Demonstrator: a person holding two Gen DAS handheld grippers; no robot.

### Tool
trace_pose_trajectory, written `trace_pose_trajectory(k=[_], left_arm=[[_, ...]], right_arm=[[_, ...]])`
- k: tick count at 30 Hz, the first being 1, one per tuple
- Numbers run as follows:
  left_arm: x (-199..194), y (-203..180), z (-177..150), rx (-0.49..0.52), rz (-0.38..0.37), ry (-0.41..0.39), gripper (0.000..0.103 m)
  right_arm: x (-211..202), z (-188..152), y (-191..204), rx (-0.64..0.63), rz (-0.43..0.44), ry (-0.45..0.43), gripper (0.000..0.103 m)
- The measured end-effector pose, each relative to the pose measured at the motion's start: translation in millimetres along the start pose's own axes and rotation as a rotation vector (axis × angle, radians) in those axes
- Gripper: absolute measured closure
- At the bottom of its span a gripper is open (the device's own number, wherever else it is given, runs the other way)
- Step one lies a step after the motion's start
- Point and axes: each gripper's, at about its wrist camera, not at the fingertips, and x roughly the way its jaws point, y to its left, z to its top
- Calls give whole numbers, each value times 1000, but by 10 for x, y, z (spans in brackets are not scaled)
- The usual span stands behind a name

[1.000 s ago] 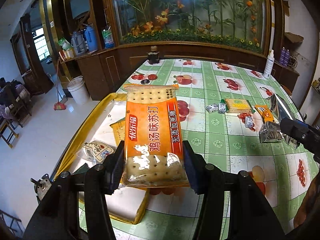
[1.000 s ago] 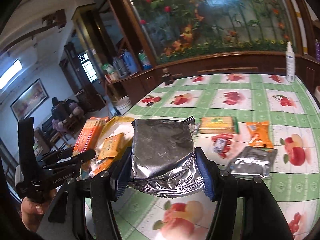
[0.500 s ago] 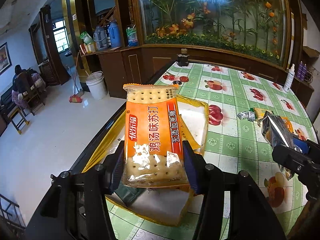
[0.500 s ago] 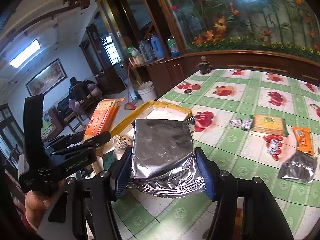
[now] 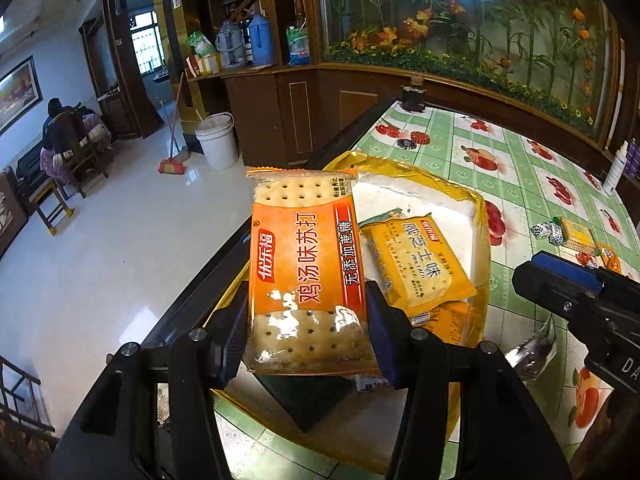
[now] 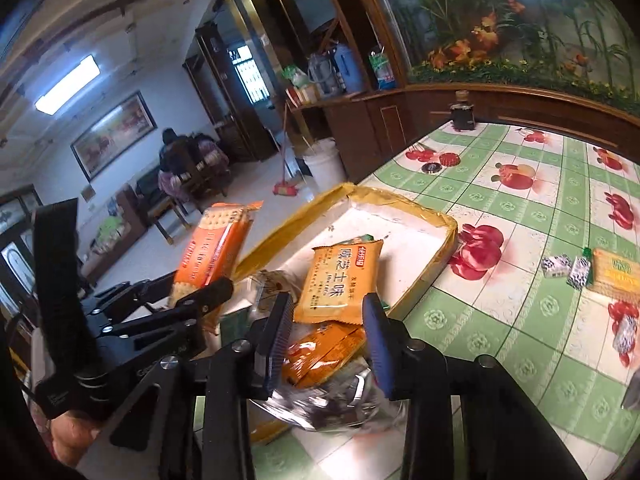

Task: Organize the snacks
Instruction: 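Carry the cracker pack into the tray and open the left gripper while the right carries the foil bag, then lower the silver foil bag into the tray and open the right gripper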

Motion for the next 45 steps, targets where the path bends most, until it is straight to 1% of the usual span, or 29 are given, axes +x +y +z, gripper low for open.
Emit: trace_pose_trajectory(k=[2,4,7,11,12,16,17,19,21,23,25,27,28,29,30,31,32,33,35,38,40,42,45], left_arm=[[61,35,-12,-9,7,12,50],[126,47,-11,-13,11,23,50],[211,28,-10,-16,4,43,50],[273,-25,-13,-13,-1,63,50],[288,-41,-18,-12,-6,72,50],[321,-82,-16,-7,9,83,49],[325,-91,-8,-5,11,86,48],[291,-111,-3,1,17,76,47],[258,-133,2,8,21,72,41],[207,-132,24,2,4,61,39],[148,-128,42,1,-1,50,37],[98,-116,60,-2,-2,38,29],[75,-103,66,-6,-4,31,29],[45,-84,72,-10,-4,23,29],[37,-74,85,-14,-2,20,29],[16,-50,91,-18,-3,15,29],[0,-28,97,-21,-4,11,29],[-10,-13,105,-24,-2,8,29],[-28,22,118,-28,6,-1,29],[-51,60,141,-35,17,-9,29],[-74,94,154,-41,19,-14,29],[-117,126,153,-44,29,-23,29],[-180,167,150,-42,49,-36,29]], right_arm=[[110,2,-41,16,5,25,66],[147,-23,-85,29,8,29,66],[148,-66,-177,46,8,43,63],[108,-129,-272,57,9,69,63],[92,-159,-288,51,2,76,60],[16,-330,-348,19,-24,116,42],[4,-377,-373,14,-33,128,40],[-30,-468,-431,10,-47,141,39],[-29,-522,-497,24,-52,153,38],[2,-564,-537,30,-50,180,33],[77,-613,-510,8,-53,216,32],[168,-674,-439,-29,-52,249,30],[212,-706,-389,-57,-64,264,30],[225,-728,-315,-104,-96,257,31],[240,-746,-262,-136,-123,260,36],[250,-753,-232,-149,-138,259,39],[241,-746,-225,-141,-140,255,40],[227,-733,-233,-125,-134,248,44],[160,-672,-262,-85,-120,214,44],[11,-477,-254,-35,-63,131,44],[-11,-312,-179,-29,-22,96,44],[81,-155,-54,-39,22,89,44],[342,-20,150,-74,62,105,44]])
